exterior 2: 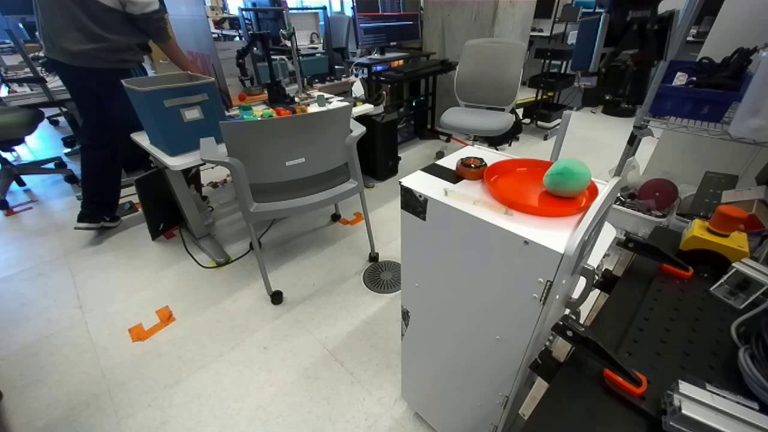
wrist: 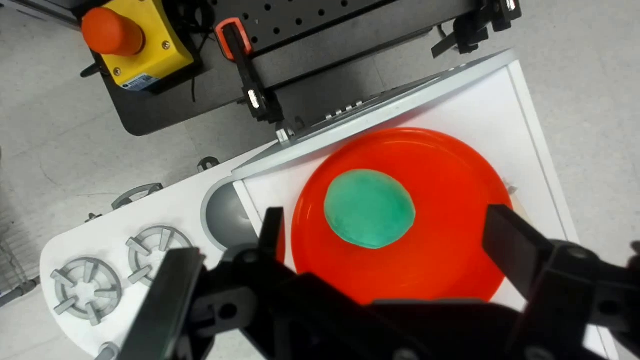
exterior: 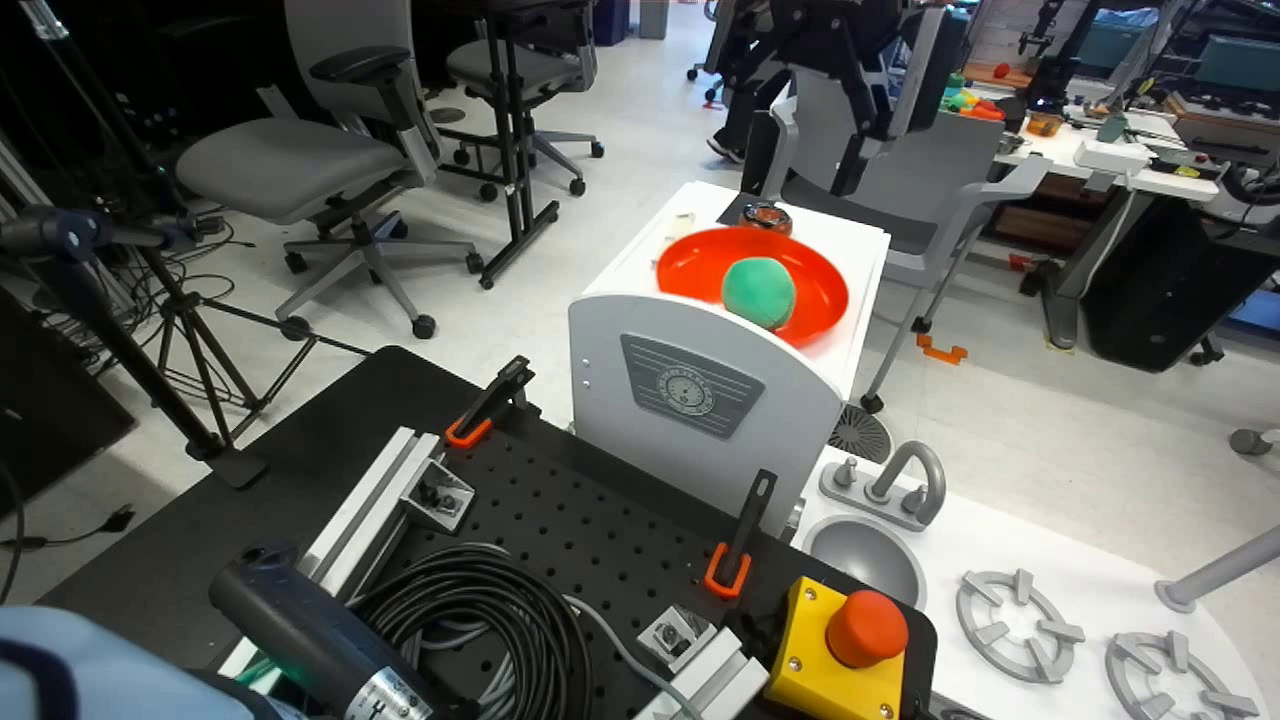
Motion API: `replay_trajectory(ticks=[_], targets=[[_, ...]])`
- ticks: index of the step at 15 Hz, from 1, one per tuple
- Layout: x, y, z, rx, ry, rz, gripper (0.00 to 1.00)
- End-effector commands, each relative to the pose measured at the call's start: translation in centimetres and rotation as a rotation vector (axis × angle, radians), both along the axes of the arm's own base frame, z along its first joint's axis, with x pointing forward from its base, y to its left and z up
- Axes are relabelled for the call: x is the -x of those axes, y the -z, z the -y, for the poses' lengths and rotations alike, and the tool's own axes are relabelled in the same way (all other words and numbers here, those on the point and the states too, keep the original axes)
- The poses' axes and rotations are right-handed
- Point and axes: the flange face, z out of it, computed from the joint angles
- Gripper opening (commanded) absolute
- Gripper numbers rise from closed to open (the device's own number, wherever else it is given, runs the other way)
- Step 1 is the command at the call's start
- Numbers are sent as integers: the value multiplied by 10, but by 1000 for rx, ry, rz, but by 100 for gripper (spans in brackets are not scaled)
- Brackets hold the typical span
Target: Pick up the green plush toy from the orange plate and put it on the counter
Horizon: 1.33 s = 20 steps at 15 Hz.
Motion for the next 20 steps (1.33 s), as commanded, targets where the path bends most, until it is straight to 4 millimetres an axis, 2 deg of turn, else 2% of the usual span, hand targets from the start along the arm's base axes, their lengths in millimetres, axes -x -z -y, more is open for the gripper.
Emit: replay_trajectory(ticks=[1,13,20], targets=[[-13,-2,5,-8,-50,-43,100],[-32,8,-1,56,-77,-1,100],[-39,28,-14,117,-121,-8,100]])
